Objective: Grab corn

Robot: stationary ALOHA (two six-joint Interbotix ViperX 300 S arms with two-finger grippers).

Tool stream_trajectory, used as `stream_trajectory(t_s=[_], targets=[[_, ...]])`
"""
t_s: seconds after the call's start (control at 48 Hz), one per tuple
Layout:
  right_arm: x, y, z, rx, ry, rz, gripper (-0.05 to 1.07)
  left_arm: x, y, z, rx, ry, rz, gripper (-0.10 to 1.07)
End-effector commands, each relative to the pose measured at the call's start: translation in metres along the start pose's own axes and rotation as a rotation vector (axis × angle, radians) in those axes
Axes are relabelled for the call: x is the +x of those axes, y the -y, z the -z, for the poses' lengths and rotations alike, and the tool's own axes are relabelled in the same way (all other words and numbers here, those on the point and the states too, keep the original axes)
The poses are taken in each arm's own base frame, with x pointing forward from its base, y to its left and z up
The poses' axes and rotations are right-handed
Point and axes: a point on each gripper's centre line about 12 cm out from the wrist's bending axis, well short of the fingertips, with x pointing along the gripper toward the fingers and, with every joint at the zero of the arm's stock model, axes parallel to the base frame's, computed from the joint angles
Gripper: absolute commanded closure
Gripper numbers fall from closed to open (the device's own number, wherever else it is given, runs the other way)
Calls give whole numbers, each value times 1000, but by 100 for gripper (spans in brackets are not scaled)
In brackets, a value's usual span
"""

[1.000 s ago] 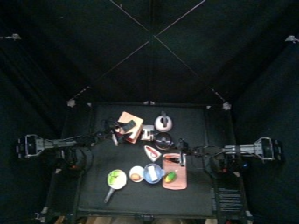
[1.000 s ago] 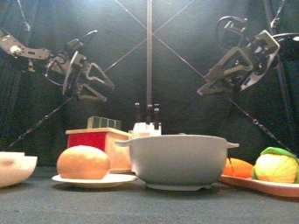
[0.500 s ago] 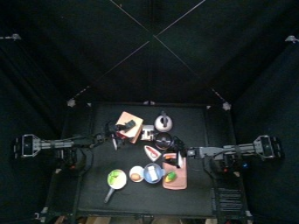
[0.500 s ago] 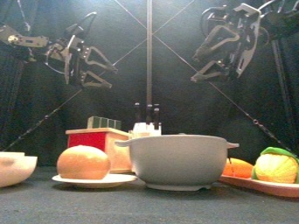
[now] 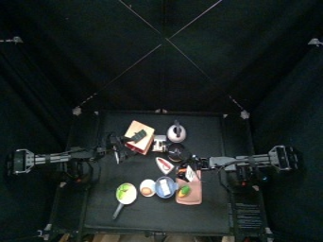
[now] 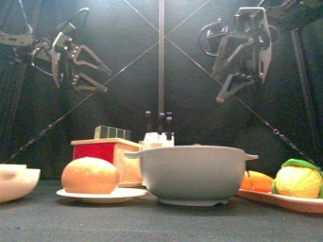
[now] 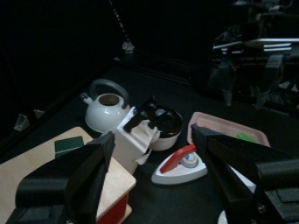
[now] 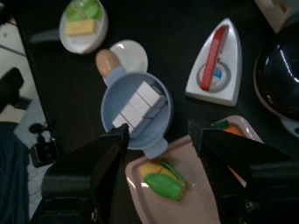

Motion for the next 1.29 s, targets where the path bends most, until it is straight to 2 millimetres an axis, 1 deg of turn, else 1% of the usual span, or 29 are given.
stream_trajectory(t_s=[0.0, 0.104, 0.229, 0.312, 0.417, 0.667, 0.812, 1.271], targets=[[-1, -13, 10, -74, -34, -13, 13, -2, 0, -7, 1, 28, 0, -4], [6, -22, 32, -182, -81, -16, 13, -3, 0, -6, 1, 26, 0, -3], [13, -28, 52, -262, -132, -18, 13, -3, 0, -5, 2, 23, -1, -4], [22, -28, 64, -293, -174, -3, 13, -4, -1, -3, 2, 19, -1, -4], [31, -25, 73, -309, -215, 19, 13, -5, -1, 1, 1, 9, -3, -4], [48, -18, 82, -335, -266, 62, 13, -7, -2, 9, 11, -12, -3, -4], [53, -14, 89, -348, -305, 88, 13, -7, -2, 10, 9, -13, -4, -3], [69, -13, 102, -369, -363, 112, 13, -7, -5, 11, 10, -17, -16, -4]])
